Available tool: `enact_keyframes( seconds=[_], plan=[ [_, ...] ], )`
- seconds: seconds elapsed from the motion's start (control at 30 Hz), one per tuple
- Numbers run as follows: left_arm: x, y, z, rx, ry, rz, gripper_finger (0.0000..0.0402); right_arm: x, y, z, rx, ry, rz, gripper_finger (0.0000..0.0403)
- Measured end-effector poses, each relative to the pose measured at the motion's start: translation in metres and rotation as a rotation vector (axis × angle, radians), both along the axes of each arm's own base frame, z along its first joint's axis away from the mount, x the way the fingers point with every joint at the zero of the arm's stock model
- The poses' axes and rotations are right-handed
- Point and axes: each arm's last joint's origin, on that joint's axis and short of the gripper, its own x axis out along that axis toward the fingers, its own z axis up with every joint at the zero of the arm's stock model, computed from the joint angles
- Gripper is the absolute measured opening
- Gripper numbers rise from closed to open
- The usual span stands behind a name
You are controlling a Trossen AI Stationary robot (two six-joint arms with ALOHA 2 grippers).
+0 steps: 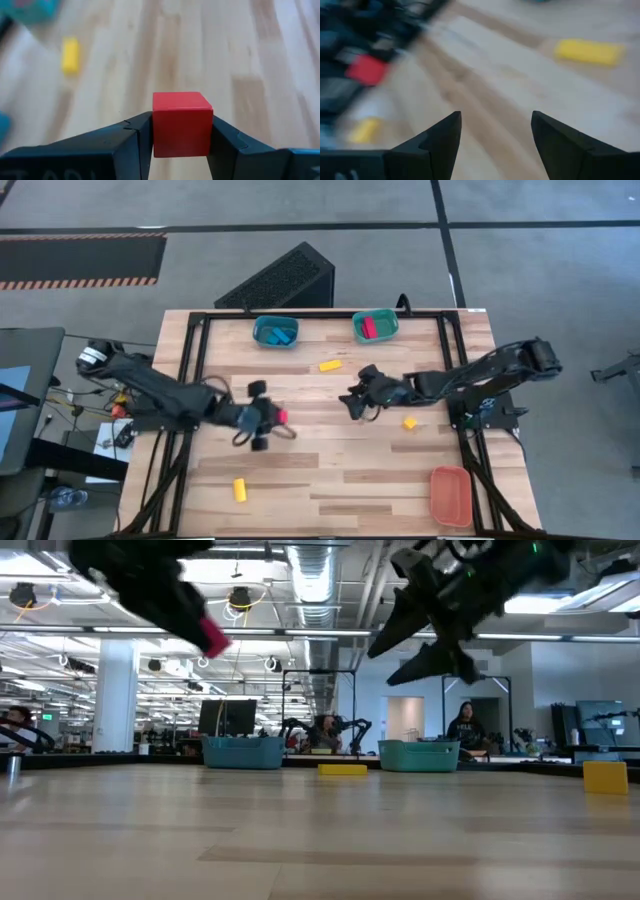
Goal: Sort & place blocks by color
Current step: Put the red block into the green bin
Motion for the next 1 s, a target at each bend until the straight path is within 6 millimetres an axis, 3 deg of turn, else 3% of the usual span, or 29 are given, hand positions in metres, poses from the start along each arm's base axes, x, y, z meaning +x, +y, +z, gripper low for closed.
enact_keyframes(
  seconds=[0.2, 0.4, 0.5, 0.73, 1.0],
  plan=[
    [0.026, 0.054, 0.015, 0.088, -0.162, 0.011, 0.0116, -0.016, -0.026, -0.022, 0.144, -0.320, 0.142, 0.0264],
    [0.037, 0.110, 0.038, -0.063, -0.453, 0.170, 0.0116, -0.035, -0.058, -0.013, 0.227, -0.382, 0.301, 0.0264],
    [0.036, 0.129, 0.045, -0.118, -0.549, 0.273, 0.0116, -0.044, -0.072, -0.003, 0.201, -0.423, 0.376, 0.0264],
    [0.038, 0.128, 0.051, -0.197, -0.624, 0.286, 0.0111, -0.067, -0.109, 0.014, 0.136, -0.497, 0.395, 0.0264],
    [0.038, 0.124, 0.052, -0.188, -0.649, 0.325, 0.0114, -0.084, -0.139, 0.015, 0.107, -0.509, 0.354, 0.0264]
  ],
)
